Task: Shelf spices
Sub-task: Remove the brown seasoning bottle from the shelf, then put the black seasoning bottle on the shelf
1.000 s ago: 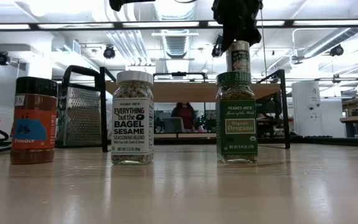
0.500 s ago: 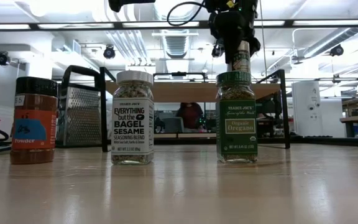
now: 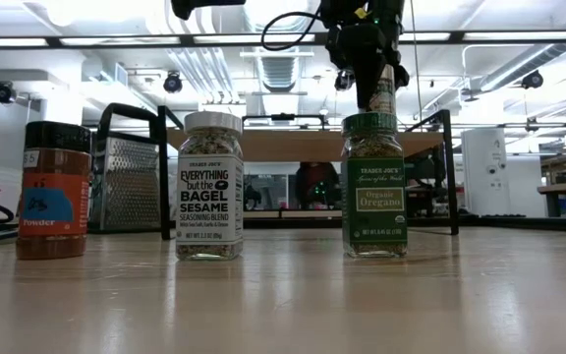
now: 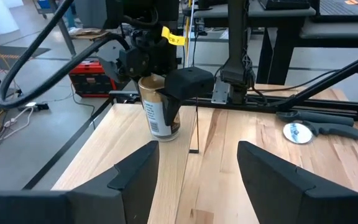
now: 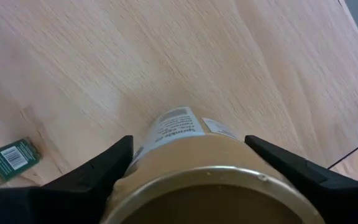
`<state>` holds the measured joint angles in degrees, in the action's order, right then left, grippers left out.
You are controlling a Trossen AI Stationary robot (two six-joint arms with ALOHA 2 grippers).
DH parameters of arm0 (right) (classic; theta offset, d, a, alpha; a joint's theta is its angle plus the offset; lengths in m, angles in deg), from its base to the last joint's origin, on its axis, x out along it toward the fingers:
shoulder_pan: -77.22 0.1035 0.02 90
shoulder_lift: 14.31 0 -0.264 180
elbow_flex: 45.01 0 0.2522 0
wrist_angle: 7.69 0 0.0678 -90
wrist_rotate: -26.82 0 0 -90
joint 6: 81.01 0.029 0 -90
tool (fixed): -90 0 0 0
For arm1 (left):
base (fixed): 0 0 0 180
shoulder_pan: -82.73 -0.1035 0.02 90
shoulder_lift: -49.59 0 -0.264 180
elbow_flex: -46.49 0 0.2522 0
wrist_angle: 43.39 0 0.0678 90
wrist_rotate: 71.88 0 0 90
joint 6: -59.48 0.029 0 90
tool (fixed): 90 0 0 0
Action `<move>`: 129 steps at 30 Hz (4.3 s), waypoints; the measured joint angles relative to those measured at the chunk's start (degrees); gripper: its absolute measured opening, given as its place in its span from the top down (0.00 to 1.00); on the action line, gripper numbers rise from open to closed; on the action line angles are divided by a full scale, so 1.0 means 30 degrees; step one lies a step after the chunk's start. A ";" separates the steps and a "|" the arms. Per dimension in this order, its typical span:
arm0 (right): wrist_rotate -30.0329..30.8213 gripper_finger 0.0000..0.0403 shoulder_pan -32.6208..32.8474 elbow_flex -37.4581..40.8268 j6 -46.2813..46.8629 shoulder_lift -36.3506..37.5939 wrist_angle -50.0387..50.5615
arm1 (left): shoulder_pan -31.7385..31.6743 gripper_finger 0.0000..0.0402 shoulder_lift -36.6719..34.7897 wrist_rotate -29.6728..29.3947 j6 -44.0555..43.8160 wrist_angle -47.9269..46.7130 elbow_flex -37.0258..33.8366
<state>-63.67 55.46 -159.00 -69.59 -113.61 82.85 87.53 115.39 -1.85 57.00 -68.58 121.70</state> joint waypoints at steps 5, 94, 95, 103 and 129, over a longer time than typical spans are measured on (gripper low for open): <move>-0.0012 0.31 0.0000 0.0000 0.0002 -0.0015 0.0085 | 0.0007 0.50 0.0000 0.0000 0.0000 -0.0012 0.0000; 0.0203 0.06 1.5169 1.1732 1.2224 0.1350 -0.8075 | 0.0153 0.50 0.0007 0.0876 -0.1566 -0.1737 -0.0029; 0.0211 0.06 1.5169 1.1517 1.2236 0.1625 -0.7900 | 0.0153 0.50 0.0007 0.0882 -0.1566 -0.1731 -0.0029; 0.1253 0.05 1.5243 0.9621 1.2971 0.4247 -0.5773 | 0.0260 0.47 0.0007 0.2602 -0.1992 -0.1600 -0.0029; 0.7191 0.04 2.0174 0.9355 1.7003 0.6557 -0.4763 | 0.8117 0.46 0.0225 0.5004 -1.2264 -1.7453 0.1103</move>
<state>-42.10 115.99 -130.93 -18.58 -93.94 68.56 111.88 116.07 13.16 20.20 -120.93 125.01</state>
